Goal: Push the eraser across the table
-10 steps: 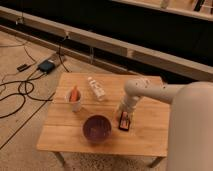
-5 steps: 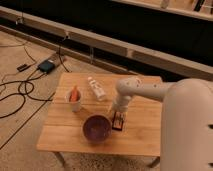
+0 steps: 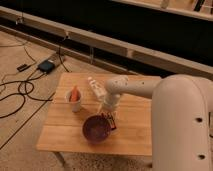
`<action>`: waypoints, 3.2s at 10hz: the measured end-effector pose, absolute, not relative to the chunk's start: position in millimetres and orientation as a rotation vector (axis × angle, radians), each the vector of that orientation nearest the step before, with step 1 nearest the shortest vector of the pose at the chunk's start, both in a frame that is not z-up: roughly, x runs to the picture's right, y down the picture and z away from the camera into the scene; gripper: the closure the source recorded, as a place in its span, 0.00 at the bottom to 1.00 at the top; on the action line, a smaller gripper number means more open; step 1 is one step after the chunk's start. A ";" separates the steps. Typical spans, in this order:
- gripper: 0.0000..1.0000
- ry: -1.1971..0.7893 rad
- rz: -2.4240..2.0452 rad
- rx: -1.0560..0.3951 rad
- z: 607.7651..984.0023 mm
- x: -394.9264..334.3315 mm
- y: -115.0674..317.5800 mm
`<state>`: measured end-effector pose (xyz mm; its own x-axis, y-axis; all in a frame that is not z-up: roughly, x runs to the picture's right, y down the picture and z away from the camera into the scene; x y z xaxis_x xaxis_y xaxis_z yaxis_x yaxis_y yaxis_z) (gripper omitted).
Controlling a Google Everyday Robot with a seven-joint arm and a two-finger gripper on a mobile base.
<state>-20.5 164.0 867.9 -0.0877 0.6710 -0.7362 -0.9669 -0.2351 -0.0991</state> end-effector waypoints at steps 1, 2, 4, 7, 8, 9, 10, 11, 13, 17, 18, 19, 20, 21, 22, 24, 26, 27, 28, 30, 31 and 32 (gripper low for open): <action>0.35 0.488 1.629 -0.819 867.0 -34.6 162.4; 0.35 0.478 1.607 -0.837 865.5 -49.4 162.2; 0.35 0.457 1.578 -0.869 862.4 -71.6 161.9; 0.35 0.441 1.578 -0.861 862.4 -69.3 153.9; 0.35 0.439 1.593 -0.828 865.0 -53.6 148.4; 0.35 0.444 1.614 -0.792 867.1 -36.4 143.6; 0.35 0.453 1.637 -0.758 868.5 -18.2 140.2; 0.35 0.461 1.654 -0.735 868.7 -4.7 138.2; 0.35 0.480 1.696 -0.704 866.3 22.7 139.8; 0.35 0.504 1.722 -0.741 852.8 31.2 166.7; 0.35 0.508 1.727 -0.755 848.2 32.8 175.0; 0.35 0.509 1.728 -0.761 846.4 33.4 178.5; 0.35 0.507 1.727 -0.768 844.7 31.5 181.5; 0.35 0.505 1.722 -0.774 844.0 28.6 183.9; 0.35 0.498 1.717 -0.783 844.2 24.8 185.7; 0.35 0.492 1.708 -0.795 844.8 18.8 187.6; 0.35 0.480 1.694 -0.816 844.0 5.9 189.1; 0.35 0.475 1.687 -0.825 843.1 -0.1 189.6; 0.35 0.466 1.673 -0.839 841.5 -11.3 190.5; 0.35 0.455 1.651 -0.857 839.1 -25.7 192.4; 0.35 0.446 1.638 -0.865 838.2 -32.9 193.2; 0.35 0.439 1.629 -0.872 837.9 -38.2 193.4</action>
